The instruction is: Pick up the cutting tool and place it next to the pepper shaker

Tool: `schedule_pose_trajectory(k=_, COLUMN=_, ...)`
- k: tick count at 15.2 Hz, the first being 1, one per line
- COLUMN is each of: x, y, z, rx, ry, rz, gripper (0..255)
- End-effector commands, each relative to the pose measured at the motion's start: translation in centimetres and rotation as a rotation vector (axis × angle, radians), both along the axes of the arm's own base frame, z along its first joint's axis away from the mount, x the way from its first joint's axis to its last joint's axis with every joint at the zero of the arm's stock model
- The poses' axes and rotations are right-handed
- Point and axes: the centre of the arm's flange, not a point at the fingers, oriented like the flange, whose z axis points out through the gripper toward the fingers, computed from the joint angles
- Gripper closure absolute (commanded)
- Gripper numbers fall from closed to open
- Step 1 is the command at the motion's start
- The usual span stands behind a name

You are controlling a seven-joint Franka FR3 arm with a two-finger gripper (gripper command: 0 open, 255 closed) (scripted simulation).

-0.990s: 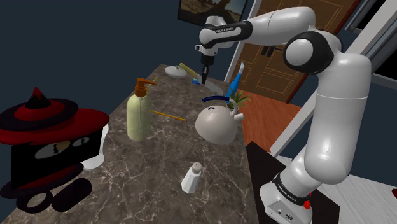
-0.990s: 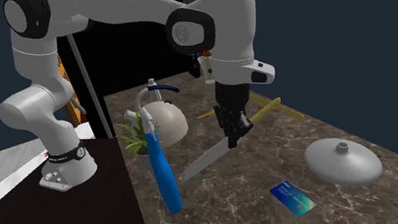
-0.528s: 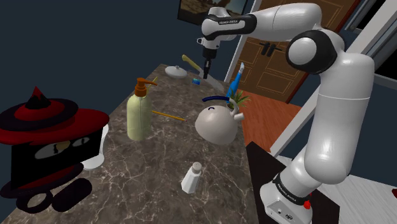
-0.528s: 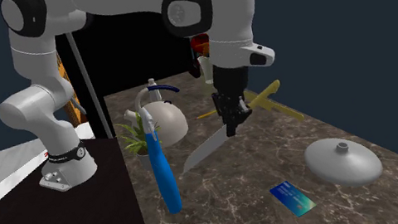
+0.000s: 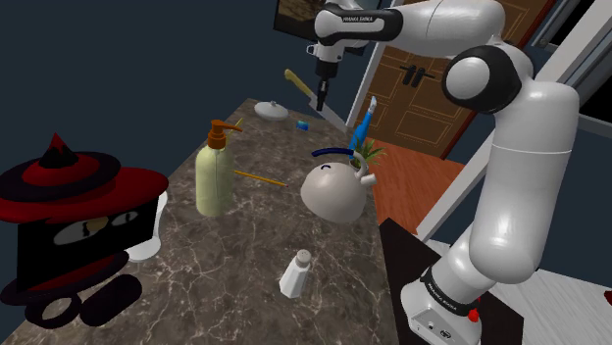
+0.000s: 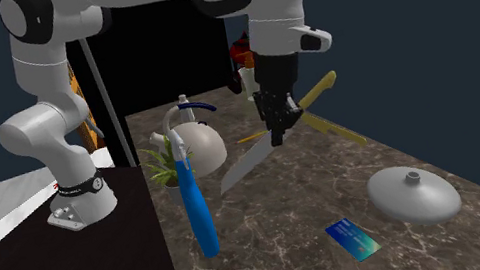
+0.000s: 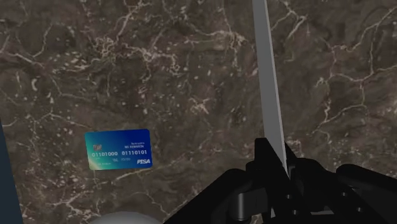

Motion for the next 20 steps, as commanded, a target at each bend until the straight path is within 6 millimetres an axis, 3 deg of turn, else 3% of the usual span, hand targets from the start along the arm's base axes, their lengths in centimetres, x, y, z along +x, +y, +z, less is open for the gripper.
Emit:
schedule_pose_trajectory(k=1, x=0.0, y=0.0, z=1.0, rx=0.000, ry=0.000, rz=0.000, gripper=255)
schedule_pose_trajectory(k=7, x=0.0, y=0.0, z=4.0, rx=0.000, ry=0.000, rz=0.000, gripper=255)
schedule_pose_trajectory(k=20, x=-12.9, y=11.2, z=4.0, rx=0.000, ry=0.000, rz=0.000, gripper=255)
